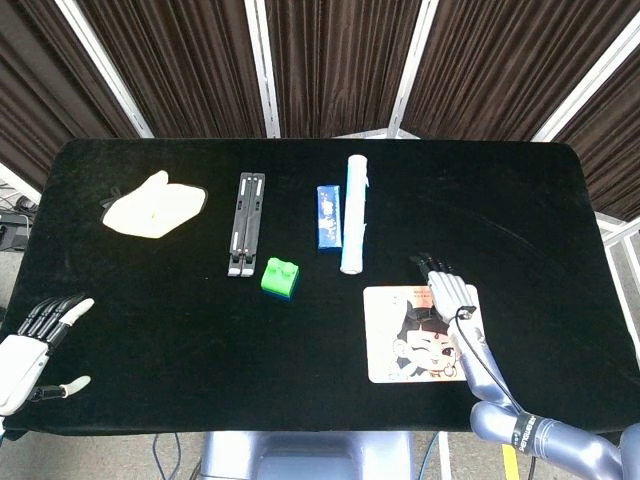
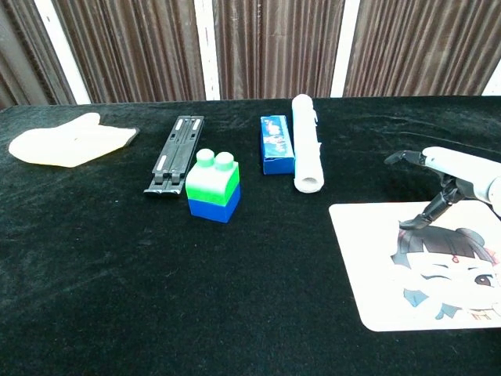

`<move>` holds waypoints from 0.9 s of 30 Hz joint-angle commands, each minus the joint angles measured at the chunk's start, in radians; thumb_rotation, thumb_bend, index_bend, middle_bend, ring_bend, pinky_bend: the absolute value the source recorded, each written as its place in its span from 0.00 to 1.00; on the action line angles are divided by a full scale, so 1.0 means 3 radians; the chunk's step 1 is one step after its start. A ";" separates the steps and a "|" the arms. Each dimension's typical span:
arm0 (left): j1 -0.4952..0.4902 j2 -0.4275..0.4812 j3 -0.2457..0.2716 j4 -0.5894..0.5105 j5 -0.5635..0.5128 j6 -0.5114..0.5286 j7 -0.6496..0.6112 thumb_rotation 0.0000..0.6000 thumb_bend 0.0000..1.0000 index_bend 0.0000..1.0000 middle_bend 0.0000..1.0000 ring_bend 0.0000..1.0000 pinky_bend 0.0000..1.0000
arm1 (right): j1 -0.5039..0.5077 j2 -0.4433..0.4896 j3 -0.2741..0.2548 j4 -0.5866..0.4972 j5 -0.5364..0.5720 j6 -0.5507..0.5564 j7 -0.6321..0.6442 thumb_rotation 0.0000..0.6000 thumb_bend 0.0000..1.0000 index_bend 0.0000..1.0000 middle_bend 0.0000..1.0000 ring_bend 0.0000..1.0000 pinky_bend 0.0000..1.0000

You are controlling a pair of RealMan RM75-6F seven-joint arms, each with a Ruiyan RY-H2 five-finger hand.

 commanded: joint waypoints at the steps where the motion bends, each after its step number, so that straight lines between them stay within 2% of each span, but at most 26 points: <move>1: -0.0002 -0.0001 -0.0001 0.0003 -0.0006 -0.0007 -0.0004 1.00 0.11 0.00 0.00 0.00 0.00 | -0.0014 0.0005 0.0018 -0.0005 -0.0049 0.0070 0.0033 1.00 0.14 0.07 0.00 0.00 0.00; 6: -0.0002 -0.0003 -0.0007 0.0009 -0.0018 -0.0008 -0.0014 1.00 0.11 0.00 0.00 0.00 0.00 | -0.0078 0.0128 0.0026 -0.0112 -0.0206 0.0290 0.0034 1.00 0.14 0.07 0.00 0.00 0.00; 11: 0.0010 -0.0016 -0.0017 0.0013 -0.0035 0.0009 -0.0015 1.00 0.11 0.00 0.00 0.00 0.00 | -0.0247 0.0373 -0.0065 -0.0352 -0.0454 0.0594 0.0017 1.00 0.14 0.07 0.00 0.00 0.00; 18: 0.0037 -0.0123 -0.0063 0.0082 -0.0095 0.0035 0.0077 1.00 0.11 0.00 0.00 0.00 0.00 | -0.0717 0.0755 -0.0397 -0.0646 -0.0952 0.1219 0.0137 1.00 0.14 0.07 0.00 0.00 0.00; 22: 0.0062 -0.0201 -0.0092 0.0145 -0.0139 0.0064 0.0089 1.00 0.11 0.00 0.00 0.00 0.00 | -0.0972 0.0869 -0.0578 -0.0580 -0.1211 0.1539 0.0246 1.00 0.14 0.07 0.00 0.00 0.00; 27: 0.0115 -0.0327 -0.0142 0.0240 -0.0181 0.0166 0.0133 1.00 0.11 0.00 0.00 0.00 0.00 | -0.1213 0.0985 -0.0769 -0.0450 -0.1357 0.1719 0.0380 1.00 0.13 0.00 0.00 0.00 0.00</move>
